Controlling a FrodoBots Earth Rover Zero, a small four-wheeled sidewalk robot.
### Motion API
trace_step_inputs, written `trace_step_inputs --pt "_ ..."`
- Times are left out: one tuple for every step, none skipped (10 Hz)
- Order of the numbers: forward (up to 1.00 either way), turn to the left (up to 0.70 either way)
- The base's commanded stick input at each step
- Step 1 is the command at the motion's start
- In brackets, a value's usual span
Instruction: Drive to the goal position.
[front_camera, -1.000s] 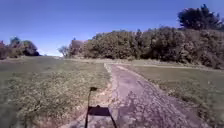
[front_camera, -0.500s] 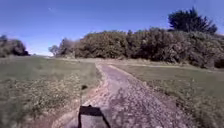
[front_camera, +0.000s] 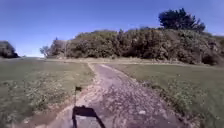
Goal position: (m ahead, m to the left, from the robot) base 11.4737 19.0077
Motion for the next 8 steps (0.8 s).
trace_step_inputs --pt "0.7 -0.19" --pt "0.7 -0.06" --pt "0.7 0.0" --pt "0.7 0.0" --pt "0.7 0.0" --pt "0.7 0.0" --pt "0.7 0.0" --pt "0.7 0.0"
